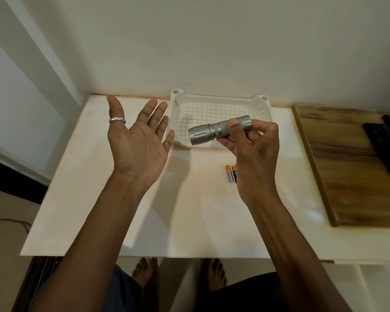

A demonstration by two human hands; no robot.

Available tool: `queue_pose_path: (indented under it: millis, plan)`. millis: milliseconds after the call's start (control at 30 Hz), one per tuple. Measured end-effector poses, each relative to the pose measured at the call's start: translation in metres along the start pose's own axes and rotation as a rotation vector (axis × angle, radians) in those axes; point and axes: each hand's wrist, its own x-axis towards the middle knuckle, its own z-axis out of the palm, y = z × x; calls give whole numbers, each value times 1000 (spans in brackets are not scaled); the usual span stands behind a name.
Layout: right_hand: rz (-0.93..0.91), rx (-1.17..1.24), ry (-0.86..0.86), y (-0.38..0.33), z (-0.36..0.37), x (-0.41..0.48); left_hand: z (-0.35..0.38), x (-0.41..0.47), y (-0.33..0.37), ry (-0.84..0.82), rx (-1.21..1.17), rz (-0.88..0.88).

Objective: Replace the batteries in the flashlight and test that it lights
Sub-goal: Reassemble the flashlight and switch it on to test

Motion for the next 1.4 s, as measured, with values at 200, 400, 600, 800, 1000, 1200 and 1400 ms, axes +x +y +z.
queue_pose_path:
  millis: [200,400,600,800,1000,1200,1400]
  plan:
    - [11,59,-16,-3,-2,3,2,3,1,26,-14,2]
    - [-10,58,0,-8,-11,8,2,2,0,33,61,40]
    - [-38,83,38,-14,-23,14,0,2,2,51,120,50]
    - [-65,68,57,-15,-29,18,2,3,1,44,137,49]
    - [-66,67,60,-15,-31,19,-2,4,1,36,144,54]
    - [-61,58,50,-14,-33,20,-5,4,2,29,155,63]
    - [-39,116,41,-14,-32,20,-5,5,2,31,150,64]
